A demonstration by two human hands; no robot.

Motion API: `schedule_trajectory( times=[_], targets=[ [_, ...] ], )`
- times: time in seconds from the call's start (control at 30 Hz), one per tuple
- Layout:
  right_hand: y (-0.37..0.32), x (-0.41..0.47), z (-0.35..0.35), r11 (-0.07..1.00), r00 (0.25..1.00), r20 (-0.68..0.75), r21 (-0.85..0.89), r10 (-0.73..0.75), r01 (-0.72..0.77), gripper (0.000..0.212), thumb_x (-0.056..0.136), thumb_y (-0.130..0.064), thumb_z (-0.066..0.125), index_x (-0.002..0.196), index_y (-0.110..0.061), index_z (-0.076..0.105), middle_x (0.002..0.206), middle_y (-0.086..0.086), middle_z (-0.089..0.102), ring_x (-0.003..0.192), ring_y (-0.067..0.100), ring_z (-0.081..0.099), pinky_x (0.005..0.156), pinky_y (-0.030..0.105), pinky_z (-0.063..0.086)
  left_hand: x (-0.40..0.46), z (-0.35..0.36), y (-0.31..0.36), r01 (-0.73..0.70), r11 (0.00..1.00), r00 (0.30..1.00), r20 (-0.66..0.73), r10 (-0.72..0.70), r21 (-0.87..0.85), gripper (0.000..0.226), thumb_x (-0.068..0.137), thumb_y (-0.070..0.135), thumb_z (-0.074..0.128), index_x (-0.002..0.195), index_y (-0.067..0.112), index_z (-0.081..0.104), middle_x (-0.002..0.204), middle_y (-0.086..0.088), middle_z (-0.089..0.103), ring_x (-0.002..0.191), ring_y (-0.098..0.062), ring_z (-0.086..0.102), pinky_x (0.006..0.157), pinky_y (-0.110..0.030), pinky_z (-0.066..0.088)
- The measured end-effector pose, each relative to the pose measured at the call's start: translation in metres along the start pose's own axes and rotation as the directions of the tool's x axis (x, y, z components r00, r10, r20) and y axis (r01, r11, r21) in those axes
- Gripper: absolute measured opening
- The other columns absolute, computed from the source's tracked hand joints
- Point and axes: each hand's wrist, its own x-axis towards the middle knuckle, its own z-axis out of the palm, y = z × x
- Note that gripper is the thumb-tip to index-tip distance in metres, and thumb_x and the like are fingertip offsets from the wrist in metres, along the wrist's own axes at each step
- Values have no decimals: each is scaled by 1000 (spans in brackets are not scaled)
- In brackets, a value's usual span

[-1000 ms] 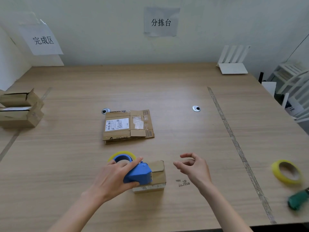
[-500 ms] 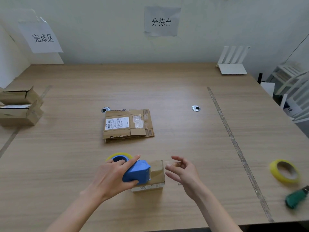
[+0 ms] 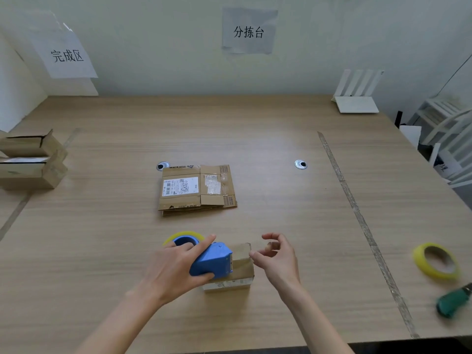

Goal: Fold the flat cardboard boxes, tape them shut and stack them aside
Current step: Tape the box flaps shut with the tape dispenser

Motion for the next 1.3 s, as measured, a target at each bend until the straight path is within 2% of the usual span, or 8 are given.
schedule_trajectory(
  times=[0.07,0.23,0.47,0.53,0.63,0.97,1.17,1.3],
  targets=[
    [0,-1,2,999,1000,-4,-31,-25,25,44,74,-11,86,103,-33,62,85,-1,54,75,13,65,77,41,64,0,1,1,10,1000,1000,3,-10,-1,82,81,78,42,153,56,9,100,19,61,86,-12,56,75,-28,51],
    [0,-4,1,930,977,131,307,167,-200,44,83,-2,81,117,-19,58,107,13,55,91,26,73,72,35,64,0,1,0,-8,1000,1000,-15,7,-8,83,82,76,48,154,53,12,100,18,63,82,-10,56,71,-23,46],
    [-3,-2,0,932,976,152,306,154,-195,34,91,-5,73,118,-18,58,103,13,56,92,22,76,74,38,64,-1,-2,-4,-25,1000,1000,-17,26,8,83,81,74,53,154,52,20,97,18,65,79,-8,58,60,-14,30],
    [-3,-3,1,949,978,160,264,131,-170,38,87,-1,74,116,-21,58,99,12,55,94,22,74,76,39,65,-1,-3,-7,-22,1000,1000,2,21,8,84,80,77,48,154,54,15,100,19,64,83,-7,58,59,-11,26],
    [-1,-4,4,980,986,140,163,89,-111,38,88,-3,74,114,-25,57,93,9,54,95,25,73,76,37,65,-1,-7,-10,-5,1000,1000,27,5,-1,85,79,76,47,154,55,13,107,19,64,88,-7,59,66,-18,39],
    [0,-5,11,996,999,28,-91,-15,17,43,81,-8,79,107,-32,54,84,4,63,65,9,68,65,37,65,-10,-15,-15,2,1000,997,75,-3,17,82,78,76,48,150,57,13,117,21,64,88,-7,60,71,-24,51],
    [-4,-8,11,985,999,32,-166,-31,36,51,78,-10,85,114,-29,53,84,6,67,67,13,71,63,38,65,-17,-16,-22,-3,1000,997,79,3,-4,79,77,79,45,147,61,14,111,20,64,82,-5,58,69,-27,53],
    [-6,-9,13,975,999,26,-216,-35,40,50,78,-10,85,113,-28,54,85,5,67,72,15,71,63,37,65,-19,-19,-23,30,1000,995,98,-30,3,80,75,80,43,147,63,14,100,21,65,75,-3,52,63,-21,48]
  ],
)
